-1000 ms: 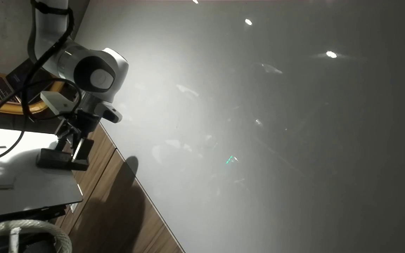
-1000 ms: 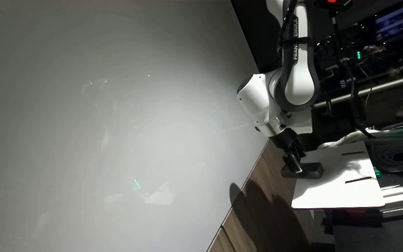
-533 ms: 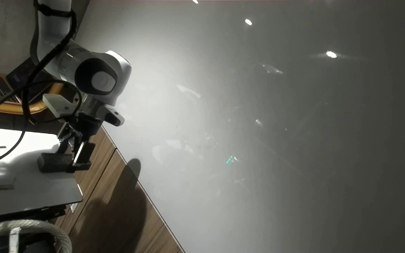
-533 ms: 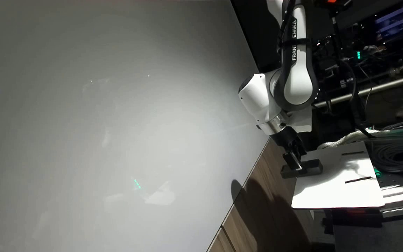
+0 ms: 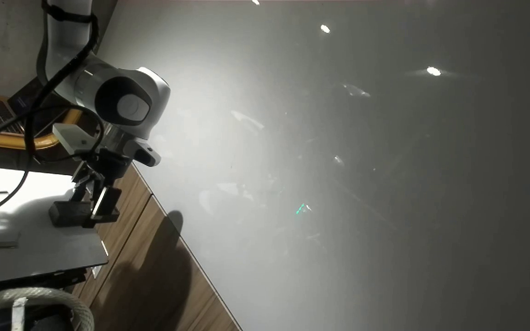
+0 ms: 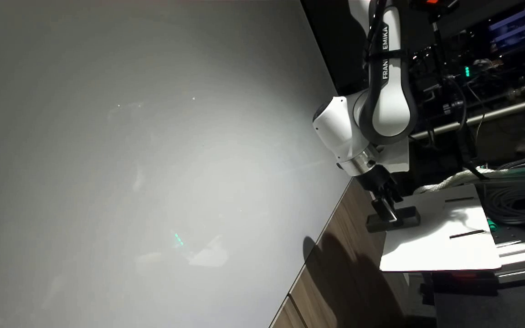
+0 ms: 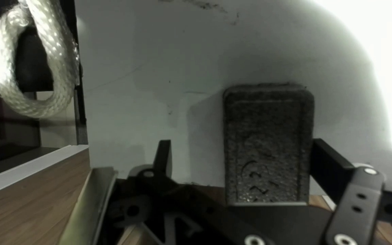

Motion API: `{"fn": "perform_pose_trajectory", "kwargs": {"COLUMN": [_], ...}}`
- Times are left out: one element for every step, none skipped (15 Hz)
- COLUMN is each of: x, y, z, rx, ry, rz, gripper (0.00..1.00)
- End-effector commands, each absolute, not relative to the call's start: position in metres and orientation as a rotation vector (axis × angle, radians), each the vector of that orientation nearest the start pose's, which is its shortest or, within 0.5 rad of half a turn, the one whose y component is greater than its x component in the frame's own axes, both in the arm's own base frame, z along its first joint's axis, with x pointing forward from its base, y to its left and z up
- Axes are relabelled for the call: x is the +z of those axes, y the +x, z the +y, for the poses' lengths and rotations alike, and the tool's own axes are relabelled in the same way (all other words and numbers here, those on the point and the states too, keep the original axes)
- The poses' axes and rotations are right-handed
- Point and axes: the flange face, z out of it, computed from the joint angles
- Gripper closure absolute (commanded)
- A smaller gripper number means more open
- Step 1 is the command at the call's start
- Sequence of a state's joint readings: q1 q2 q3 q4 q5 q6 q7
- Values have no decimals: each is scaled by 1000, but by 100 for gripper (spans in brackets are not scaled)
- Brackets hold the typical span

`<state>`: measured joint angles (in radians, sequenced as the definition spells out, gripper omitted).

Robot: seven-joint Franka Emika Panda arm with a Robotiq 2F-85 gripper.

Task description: Use the eraser to wipe off the markings on the whiteboard

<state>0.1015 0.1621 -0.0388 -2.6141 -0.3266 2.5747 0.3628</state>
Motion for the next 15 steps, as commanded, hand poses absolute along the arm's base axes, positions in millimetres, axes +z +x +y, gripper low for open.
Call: {"fn": "perform_pose_trajectory", "kwargs": {"x": [185, 184, 184, 184, 184, 184, 185, 186, 190, 197, 204, 211, 218, 226, 235], "y": [402, 401, 400, 398, 397, 397, 397, 398, 400, 401, 402, 403, 404, 403, 403], "z": [35, 37, 39, 41, 43, 45, 47, 47, 45, 43, 42, 41, 41, 42, 44], "rx": [271, 274, 277, 282, 285, 286, 283, 278, 270, 265, 256, 242, 230, 221, 208], "ry": [-3316, -3315, -3313, -3309, -3307, -3306, -3309, -3317, -3320, -3322, -3316, -3311, -3306, -3300, -3289], "rz": [-9, -16, -24, -31, -37, -43, -47, -50, -44, -35, -29, -21, -14, -8, -6], "gripper": [0, 0, 0, 0, 0, 0, 0, 0, 0, 0, 0, 0, 0, 0, 0]}}
